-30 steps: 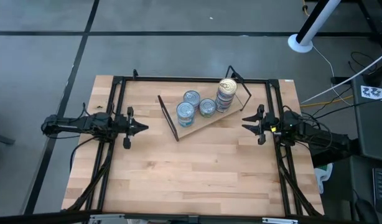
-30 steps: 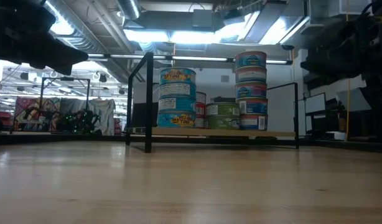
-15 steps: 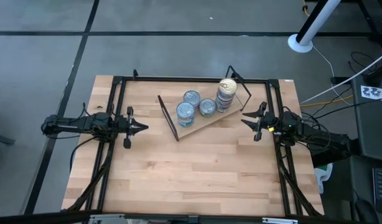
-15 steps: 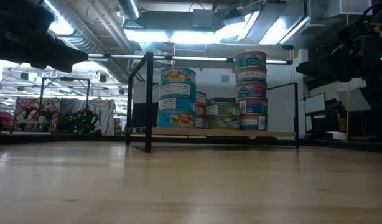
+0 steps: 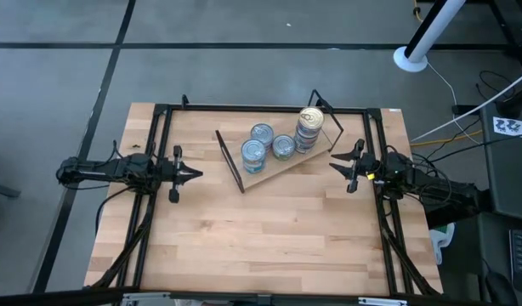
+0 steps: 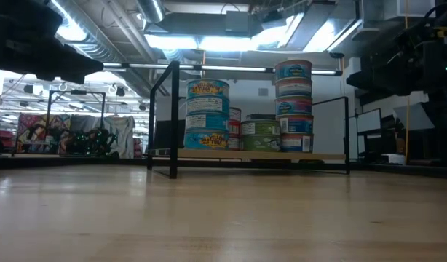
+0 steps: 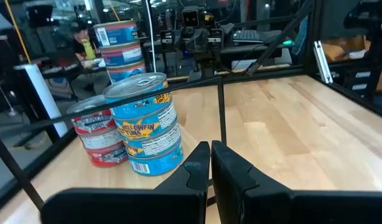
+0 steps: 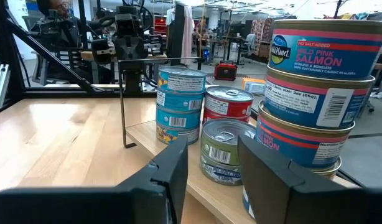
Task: Stack canned seafood by type on shelf
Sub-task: Return to Home Position
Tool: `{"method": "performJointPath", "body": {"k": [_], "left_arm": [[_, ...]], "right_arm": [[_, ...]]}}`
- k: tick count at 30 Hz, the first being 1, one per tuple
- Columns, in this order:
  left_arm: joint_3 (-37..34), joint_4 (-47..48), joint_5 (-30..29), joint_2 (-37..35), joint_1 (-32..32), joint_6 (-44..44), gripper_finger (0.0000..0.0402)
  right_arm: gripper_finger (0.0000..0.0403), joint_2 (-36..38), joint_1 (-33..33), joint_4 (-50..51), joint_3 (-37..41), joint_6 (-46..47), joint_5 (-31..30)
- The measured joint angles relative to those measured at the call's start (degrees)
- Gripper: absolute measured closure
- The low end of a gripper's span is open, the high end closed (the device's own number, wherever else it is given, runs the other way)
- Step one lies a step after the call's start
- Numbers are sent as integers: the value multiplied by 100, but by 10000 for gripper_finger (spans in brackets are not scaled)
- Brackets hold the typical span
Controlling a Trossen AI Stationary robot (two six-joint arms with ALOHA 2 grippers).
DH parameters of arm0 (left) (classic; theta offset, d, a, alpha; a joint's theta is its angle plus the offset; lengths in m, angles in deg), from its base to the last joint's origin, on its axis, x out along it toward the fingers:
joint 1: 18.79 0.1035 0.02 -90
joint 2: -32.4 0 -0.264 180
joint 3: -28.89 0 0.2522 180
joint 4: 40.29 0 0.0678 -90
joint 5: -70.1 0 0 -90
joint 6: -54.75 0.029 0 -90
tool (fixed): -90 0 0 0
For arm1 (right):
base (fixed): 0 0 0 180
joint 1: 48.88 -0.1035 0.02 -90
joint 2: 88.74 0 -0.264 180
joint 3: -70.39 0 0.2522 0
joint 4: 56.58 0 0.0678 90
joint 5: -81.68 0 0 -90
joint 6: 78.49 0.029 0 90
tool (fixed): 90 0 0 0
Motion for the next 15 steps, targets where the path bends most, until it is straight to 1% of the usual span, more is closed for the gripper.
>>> {"method": "performJointPath", "body": {"k": [6, 11, 15], "left_arm": [[-9, -242, -2, -2, 0, 461, 389], [-337, -1053, 10, 6, 0, 668, 389], [-354, -1117, 46, 15, 0, 834, 389]], "right_arm": [[265, 0, 0, 5, 4, 0, 0], [265, 0, 0, 7, 7, 0, 0], [265, 0, 0, 5, 9, 0, 1]]}}
